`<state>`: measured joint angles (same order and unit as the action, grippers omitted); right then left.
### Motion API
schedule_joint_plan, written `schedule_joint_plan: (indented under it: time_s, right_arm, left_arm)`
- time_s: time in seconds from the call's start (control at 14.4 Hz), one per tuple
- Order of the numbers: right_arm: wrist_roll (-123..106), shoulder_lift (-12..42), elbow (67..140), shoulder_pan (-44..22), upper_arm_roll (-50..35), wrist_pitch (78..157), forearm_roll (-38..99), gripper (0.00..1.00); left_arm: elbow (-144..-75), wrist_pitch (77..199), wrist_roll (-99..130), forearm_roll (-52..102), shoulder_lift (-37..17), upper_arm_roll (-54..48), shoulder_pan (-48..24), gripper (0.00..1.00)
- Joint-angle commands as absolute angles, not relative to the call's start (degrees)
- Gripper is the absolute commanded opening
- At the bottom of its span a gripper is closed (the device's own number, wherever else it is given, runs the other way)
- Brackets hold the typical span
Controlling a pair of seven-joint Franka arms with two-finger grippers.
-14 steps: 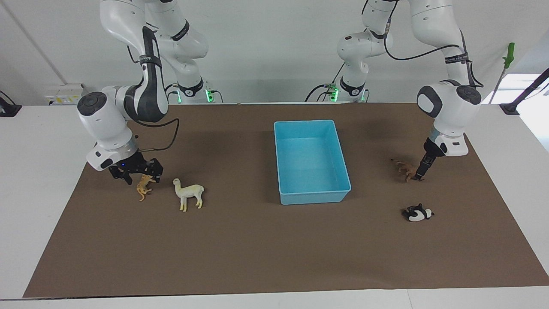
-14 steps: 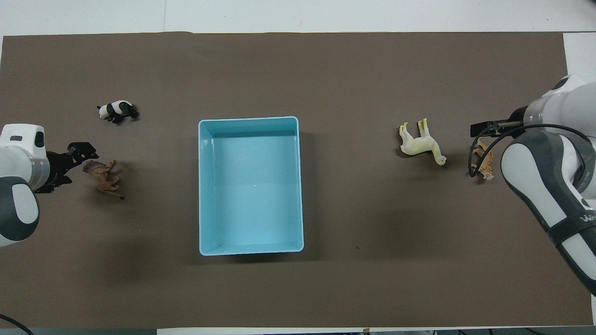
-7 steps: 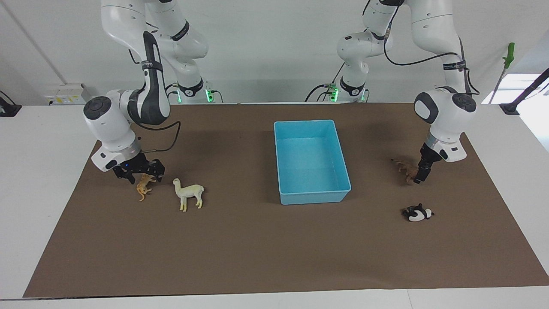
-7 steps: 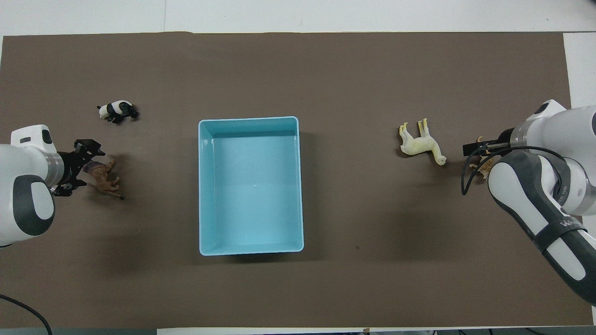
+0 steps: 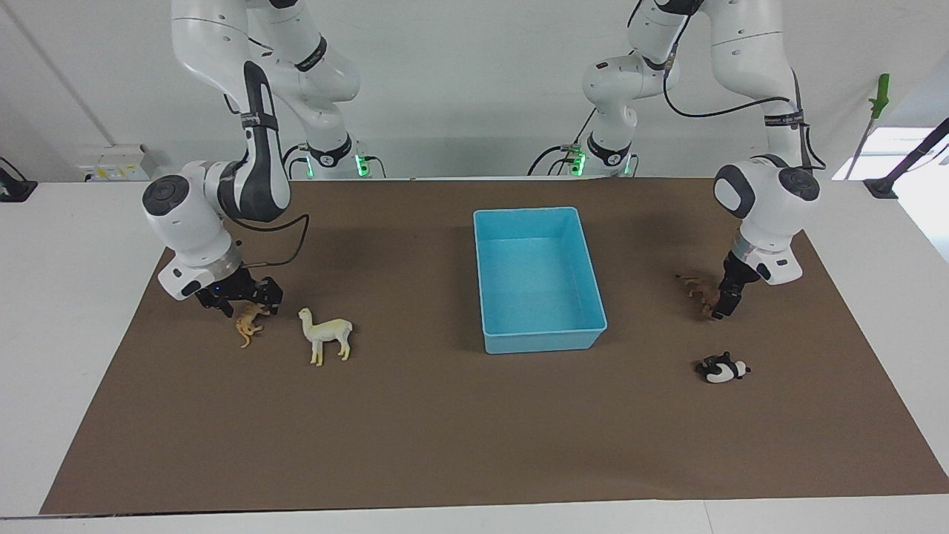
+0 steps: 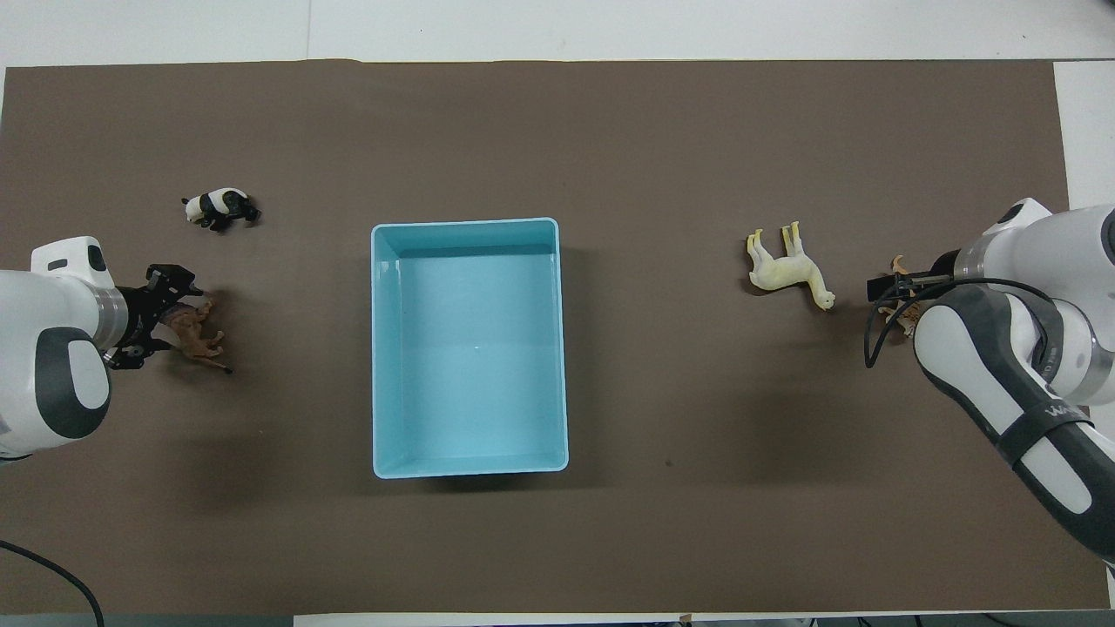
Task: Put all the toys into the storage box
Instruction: 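Grasp the brown horse with the left gripper while the right gripper grasps the tan dog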
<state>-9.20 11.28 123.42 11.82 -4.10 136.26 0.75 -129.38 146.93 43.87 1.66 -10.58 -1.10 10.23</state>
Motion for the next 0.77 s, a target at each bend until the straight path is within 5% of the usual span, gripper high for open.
schedule_joint_plan:
  time_s: [0.0,0.14,0.28,0.49,0.7]
  right_arm:
    - [-10.46,11.16,124.63,12.92,-4.66,137.99,1.93,1.00]
    - [-10.81,11.16,125.06,14.15,-4.75,139.91,1.93,1.00]
    - [-10.46,11.16,125.33,14.24,-4.75,140.10,1.93,0.95]
    - [-10.46,12.39,125.33,15.38,-4.75,141.76,1.93,0.88]
    - [-10.37,12.39,125.33,15.29,-4.75,141.59,1.93,0.69]
  left_arm:
    - [-128.50,146.08,44.91,0.97,-10.72,-1.05,10.11,0.52]
    - [-128.41,145.81,44.74,0.97,-10.72,-1.05,10.20,0.23]
    - [-128.32,145.63,44.74,0.97,-10.72,-1.05,10.02,0.04]
    - [-125.44,143.63,44.56,0.88,-10.81,-1.14,10.02,0.00]
    - [-110.79,127.59,45.17,0.97,-13.88,-1.23,7.22,0.00]
